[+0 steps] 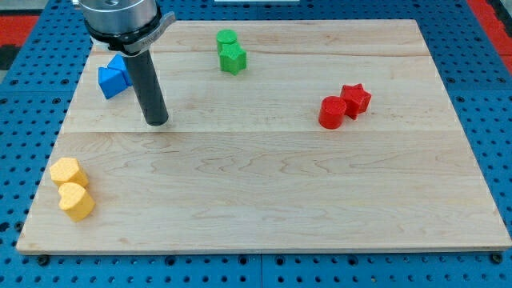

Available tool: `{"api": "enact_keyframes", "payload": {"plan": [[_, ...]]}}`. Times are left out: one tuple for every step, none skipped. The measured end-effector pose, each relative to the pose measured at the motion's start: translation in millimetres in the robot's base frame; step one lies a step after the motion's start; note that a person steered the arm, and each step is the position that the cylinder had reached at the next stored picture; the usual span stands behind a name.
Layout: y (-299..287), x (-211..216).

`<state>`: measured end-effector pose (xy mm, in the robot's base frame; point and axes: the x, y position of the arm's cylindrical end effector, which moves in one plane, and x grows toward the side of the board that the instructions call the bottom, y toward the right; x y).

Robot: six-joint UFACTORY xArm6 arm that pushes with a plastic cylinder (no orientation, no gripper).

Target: Move your arm right to the green blocks

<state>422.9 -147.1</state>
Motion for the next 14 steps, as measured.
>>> {"api": "enact_keyframes", "payload": {"plan": [[-1,-3],[-6,-6],[-11,-6],[-9,-5],[-9,-3],[-9,-2],[-13,-14],[-13,-14],[-1,10],[40,37],[106,48],[186,49],[254,49],[284,25]]}}
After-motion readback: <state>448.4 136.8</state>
